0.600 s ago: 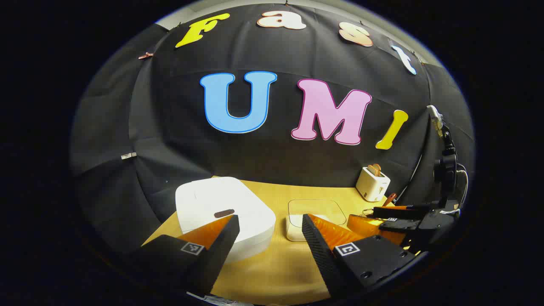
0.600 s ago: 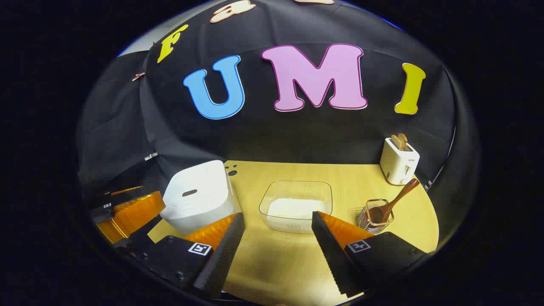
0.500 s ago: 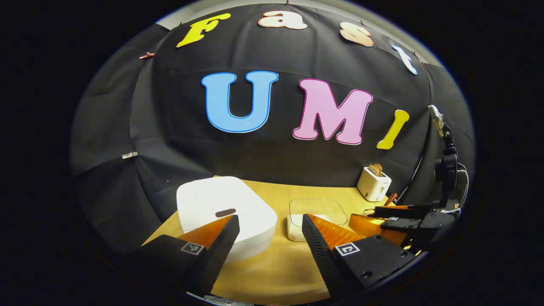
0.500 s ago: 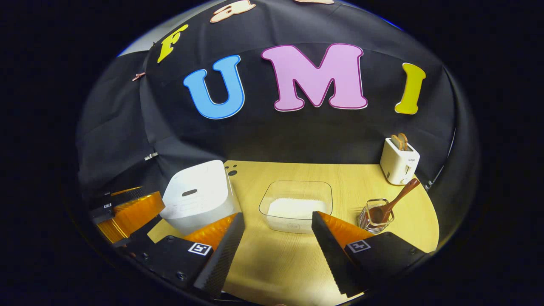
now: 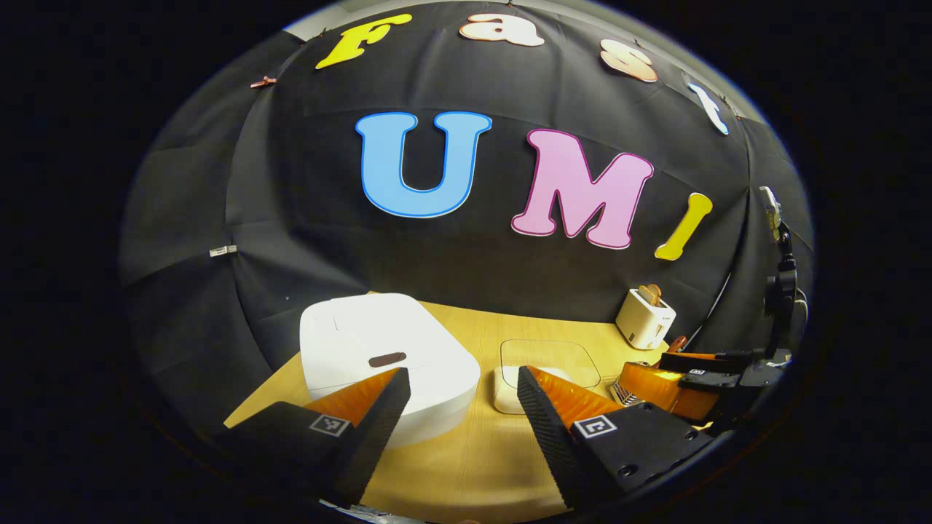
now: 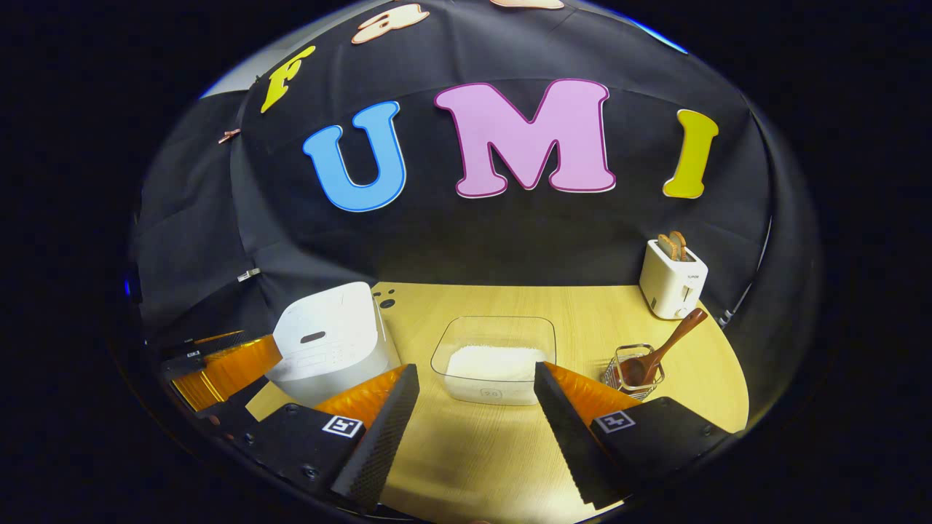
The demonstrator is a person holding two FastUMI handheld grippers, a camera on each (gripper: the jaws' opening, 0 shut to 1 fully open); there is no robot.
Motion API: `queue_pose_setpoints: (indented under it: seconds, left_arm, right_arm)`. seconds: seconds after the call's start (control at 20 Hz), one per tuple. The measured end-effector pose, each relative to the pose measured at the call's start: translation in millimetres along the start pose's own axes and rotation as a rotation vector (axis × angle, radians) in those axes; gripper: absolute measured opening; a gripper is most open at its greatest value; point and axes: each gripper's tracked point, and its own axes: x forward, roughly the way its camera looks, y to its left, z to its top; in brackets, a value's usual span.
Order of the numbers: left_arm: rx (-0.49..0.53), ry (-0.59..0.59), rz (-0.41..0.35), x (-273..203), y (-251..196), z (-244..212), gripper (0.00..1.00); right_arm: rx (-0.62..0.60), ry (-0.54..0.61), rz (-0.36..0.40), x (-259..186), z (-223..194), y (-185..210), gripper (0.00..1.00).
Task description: Close the left gripper, press the button to open the rice cooker; take a wooden spoon from the chopstick holder with the right hand, scoop a spoonful of rice and pour it into the rice cooker, then put the wooden spoon back into the chopstick holder.
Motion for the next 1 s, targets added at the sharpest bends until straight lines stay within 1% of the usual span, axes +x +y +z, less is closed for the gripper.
queue_pose_setpoints:
  seconds: [0.2,0.4,0.6,0.7,0.75,0.8,0.9,0.95,1.0]
  left_arm:
    - [0.025,-0.013,-0.037,4.9,-13.1,3.2,0.95]
    - [0.057,-0.056,-0.086,10.9,-22.0,18.7,0.96]
    - [0.114,-0.099,-0.089,18.8,-19.1,33.7,0.96]
    - [0.123,-0.106,-0.096,23.1,-16.1,37.4,0.95]
    - [0.12,-0.109,-0.103,25.3,-15.4,39.4,0.92]
    - [0.118,-0.111,-0.108,28.0,-14.3,42.2,0.96]
    - [0.122,-0.114,-0.114,34.0,-8.2,47.6,0.96]
    - [0.123,-0.116,-0.118,38.2,-5.3,49.9,0.95]
    - [0.122,-0.117,-0.122,41.9,-1.9,53.8,0.89]
  right_arm:
    - [0.013,-0.002,-0.035,0.6,0.4,-11.8,0.99]
    - [0.018,-0.01,-0.061,-0.2,3.5,-18.8,0.99]
    - [0.025,-0.027,-0.104,-3.3,8.8,-31.2,0.99]
    - [0.032,-0.034,-0.126,-5.6,10.3,-36.4,0.99]
    - [0.032,-0.03,-0.136,-7.4,8.7,-38.3,0.99]
    - [0.033,-0.027,-0.144,-8.8,6.8,-40.6,0.99]
    - [0.038,-0.024,-0.165,-12.6,5.3,-46.2,0.99]
    - [0.042,-0.023,-0.177,-13.4,3.9,-49.8,0.99]
    - [0.048,-0.024,-0.191,-15.8,3.4,-53.3,0.99]
